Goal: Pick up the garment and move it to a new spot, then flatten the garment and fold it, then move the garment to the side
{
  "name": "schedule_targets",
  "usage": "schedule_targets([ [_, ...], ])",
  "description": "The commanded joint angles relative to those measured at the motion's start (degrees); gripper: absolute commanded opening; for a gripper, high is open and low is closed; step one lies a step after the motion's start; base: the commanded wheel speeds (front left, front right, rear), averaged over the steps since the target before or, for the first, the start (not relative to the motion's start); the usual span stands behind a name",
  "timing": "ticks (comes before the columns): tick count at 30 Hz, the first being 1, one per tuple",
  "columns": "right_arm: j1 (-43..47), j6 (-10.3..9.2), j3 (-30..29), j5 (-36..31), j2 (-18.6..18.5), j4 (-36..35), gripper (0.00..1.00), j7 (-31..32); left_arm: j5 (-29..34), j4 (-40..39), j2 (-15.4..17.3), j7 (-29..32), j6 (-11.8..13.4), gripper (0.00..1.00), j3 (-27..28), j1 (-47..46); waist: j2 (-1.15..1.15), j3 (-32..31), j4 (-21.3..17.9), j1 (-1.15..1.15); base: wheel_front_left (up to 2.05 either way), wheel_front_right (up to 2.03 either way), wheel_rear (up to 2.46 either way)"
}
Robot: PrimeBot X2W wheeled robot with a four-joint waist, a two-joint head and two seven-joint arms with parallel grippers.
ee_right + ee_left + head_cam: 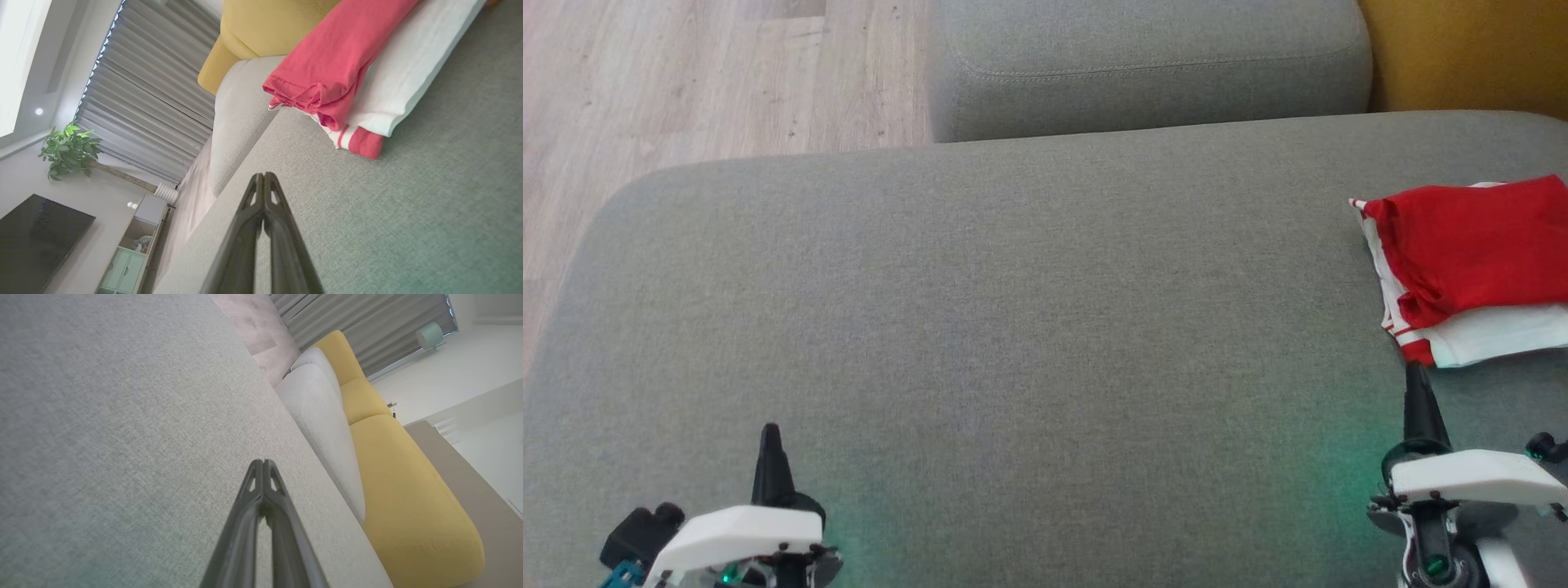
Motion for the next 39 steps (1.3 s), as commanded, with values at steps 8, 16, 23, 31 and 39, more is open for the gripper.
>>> schedule_targets([
  [8,-2.9,-0.03,0.0,6.7,-0.2,-2.9,0.0,1.7,-5.3,-2.7,0.3,1.7,-1.0,0.0,3.1,-3.4,0.0,0.0,0.1,0.0,0.0,0.0,0.0],
  [16,-2.9,-0.04,-0.4,11.9,-0.2,-3.4,0.0,3.1,-9.5,-3.3,0.3,3.0,-1.5,0.0,4.2,-3.5,0.0,0.0,0.1,0.0,0.0,0.0,0.0],
  [23,-3.0,-0.04,-0.8,15.8,-0.3,-3.8,0.0,4.1,-12.6,-3.7,0.3,4.0,-1.9,0.0,5.1,-3.6,0.0,0.0,0.2,0.0,0.0,0.0,0.0],
  [31,-3.1,-0.04,-1.2,21.0,-0.3,-4.4,0.0,5.4,-16.9,-4.3,0.3,5.3,-2.3,0.0,6.2,-3.7,0.0,0.0,0.2,0.0,0.0,0.0,0.0],
  [39,-3.2,-0.05,-1.7,26.2,-0.3,-4.9,0.0,6.7,-21.1,-4.8,0.4,6.6,-2.8,0.0,7.3,-3.8,0.0,0.0,0.3,0.0,0.0,0.0,0.0],
])
